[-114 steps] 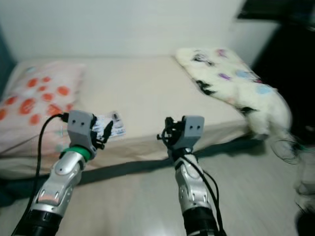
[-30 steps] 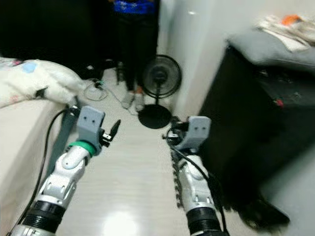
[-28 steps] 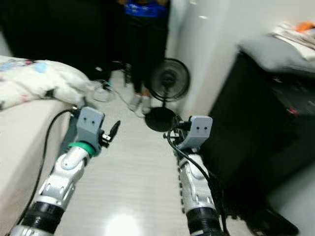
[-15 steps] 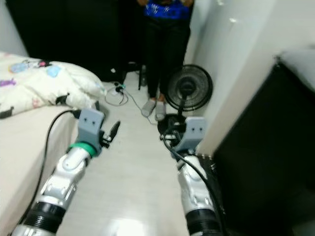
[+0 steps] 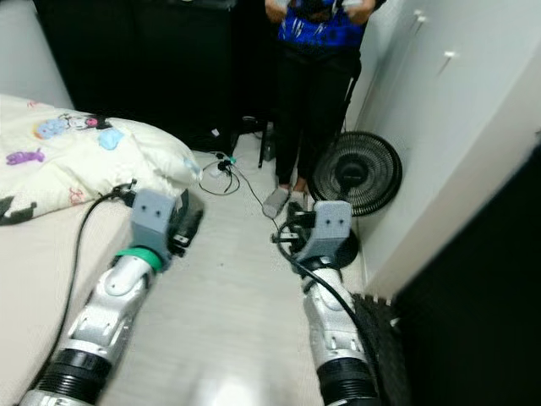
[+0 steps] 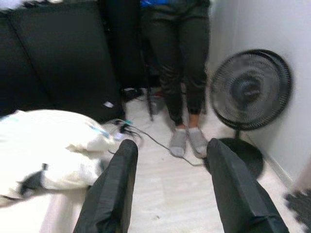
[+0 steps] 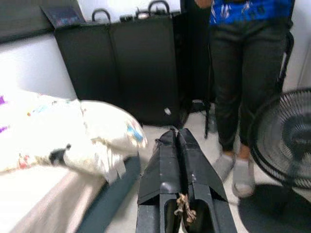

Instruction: Clean up the room

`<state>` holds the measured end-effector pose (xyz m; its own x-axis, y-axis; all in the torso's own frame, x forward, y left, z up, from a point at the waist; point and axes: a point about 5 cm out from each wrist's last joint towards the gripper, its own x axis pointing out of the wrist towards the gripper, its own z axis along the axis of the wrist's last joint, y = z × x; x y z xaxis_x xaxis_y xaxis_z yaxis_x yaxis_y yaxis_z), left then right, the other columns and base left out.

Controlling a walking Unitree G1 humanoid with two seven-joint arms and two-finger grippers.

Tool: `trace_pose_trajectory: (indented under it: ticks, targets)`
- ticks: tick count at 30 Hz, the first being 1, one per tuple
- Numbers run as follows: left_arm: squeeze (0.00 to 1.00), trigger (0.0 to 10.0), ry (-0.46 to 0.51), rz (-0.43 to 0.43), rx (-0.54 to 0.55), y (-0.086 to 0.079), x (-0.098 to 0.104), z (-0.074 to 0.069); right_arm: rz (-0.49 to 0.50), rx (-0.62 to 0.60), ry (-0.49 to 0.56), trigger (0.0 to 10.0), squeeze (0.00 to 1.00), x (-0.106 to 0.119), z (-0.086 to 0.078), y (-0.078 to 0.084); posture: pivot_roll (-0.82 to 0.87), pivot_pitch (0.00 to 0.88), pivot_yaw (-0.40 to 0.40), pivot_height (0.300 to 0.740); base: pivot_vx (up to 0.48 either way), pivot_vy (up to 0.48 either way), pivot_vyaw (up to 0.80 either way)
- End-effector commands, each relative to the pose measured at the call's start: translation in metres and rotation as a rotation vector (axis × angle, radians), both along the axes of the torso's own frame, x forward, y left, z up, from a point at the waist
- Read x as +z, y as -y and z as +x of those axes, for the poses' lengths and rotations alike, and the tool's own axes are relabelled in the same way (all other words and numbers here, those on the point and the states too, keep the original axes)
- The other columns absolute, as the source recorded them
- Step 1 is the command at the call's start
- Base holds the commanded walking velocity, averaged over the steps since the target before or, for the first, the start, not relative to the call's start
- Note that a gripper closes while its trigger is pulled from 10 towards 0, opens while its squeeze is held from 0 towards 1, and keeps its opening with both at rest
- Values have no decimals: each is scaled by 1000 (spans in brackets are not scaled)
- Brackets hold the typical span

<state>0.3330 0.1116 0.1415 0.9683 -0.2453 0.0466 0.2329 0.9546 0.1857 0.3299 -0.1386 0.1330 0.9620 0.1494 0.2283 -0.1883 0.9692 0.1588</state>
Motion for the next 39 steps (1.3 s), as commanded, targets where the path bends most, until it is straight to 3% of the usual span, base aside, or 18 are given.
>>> trace_pose_trajectory:
  ticks: [1,24,34,39]
  targets:
    - [0,10000,-17,11,19,-7,-5,-1,11,11,-22,10000,0,-5,-2,-5,6,11,20,740,442,0,0]
    - [0,10000,-7,19,11,-6,-3,0,16,6,-23,10000,0,-5,-2,-4,4,15,22,740,424,0,0]
    - [0,10000,-29,30,0,-3,-8,-2,15,8,-27,10000,0,-6,-2,-5,2,18,22,740,49,0,0]
    - [0,10000,-105,40,-87,3,-23,-9,-90,22,-101,10000,0,-23,-5,-6,0,20,21,740,0,0,320]
